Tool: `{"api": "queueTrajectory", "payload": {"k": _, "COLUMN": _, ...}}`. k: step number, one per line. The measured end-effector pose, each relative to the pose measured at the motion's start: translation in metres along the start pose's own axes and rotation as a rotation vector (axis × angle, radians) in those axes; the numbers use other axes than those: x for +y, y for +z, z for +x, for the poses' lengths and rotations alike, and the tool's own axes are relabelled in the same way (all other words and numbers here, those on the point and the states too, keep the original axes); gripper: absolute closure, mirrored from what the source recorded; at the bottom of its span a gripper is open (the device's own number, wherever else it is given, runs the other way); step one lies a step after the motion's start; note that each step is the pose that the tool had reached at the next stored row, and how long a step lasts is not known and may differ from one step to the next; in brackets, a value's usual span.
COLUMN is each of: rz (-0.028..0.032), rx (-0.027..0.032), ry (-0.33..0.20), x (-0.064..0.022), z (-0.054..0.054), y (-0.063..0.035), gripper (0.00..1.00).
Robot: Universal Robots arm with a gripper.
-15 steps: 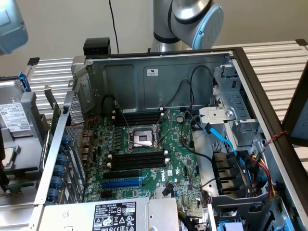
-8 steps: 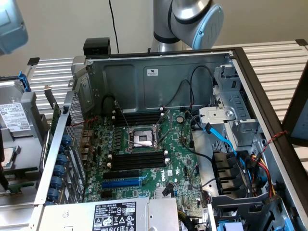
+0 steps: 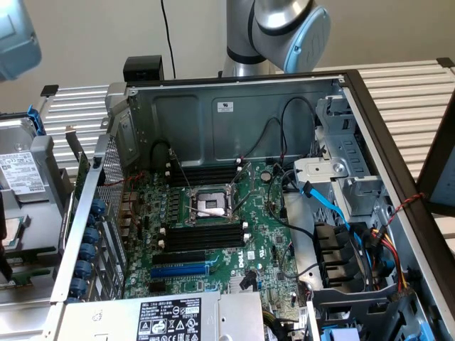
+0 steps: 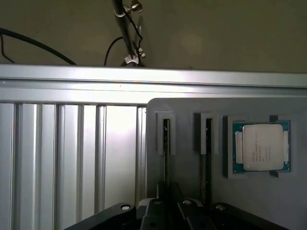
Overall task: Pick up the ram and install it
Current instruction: 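Pick up the ram and move it above insertion slot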
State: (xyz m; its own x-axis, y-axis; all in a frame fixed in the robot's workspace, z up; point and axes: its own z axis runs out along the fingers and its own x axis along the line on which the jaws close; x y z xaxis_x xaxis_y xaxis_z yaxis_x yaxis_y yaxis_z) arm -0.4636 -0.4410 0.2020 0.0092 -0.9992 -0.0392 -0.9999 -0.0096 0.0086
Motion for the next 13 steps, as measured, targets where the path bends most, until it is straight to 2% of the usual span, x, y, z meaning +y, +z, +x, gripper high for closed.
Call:
{"api": "queueTrajectory", "payload": {"k": 4, "rz": -0.0001, "rx": 0.0002, "ry": 0.000, "x": 0.0000, "z": 0.0000, "y": 0.0000, "gripper": 0.88}}
{"api": "queueTrajectory", "payload": {"k": 13, "rz": -0.0001, "rx": 0.0004, "ry": 0.000, "x": 0.0000, "z": 0.0000, "y": 0.0000, "gripper": 0.88}}
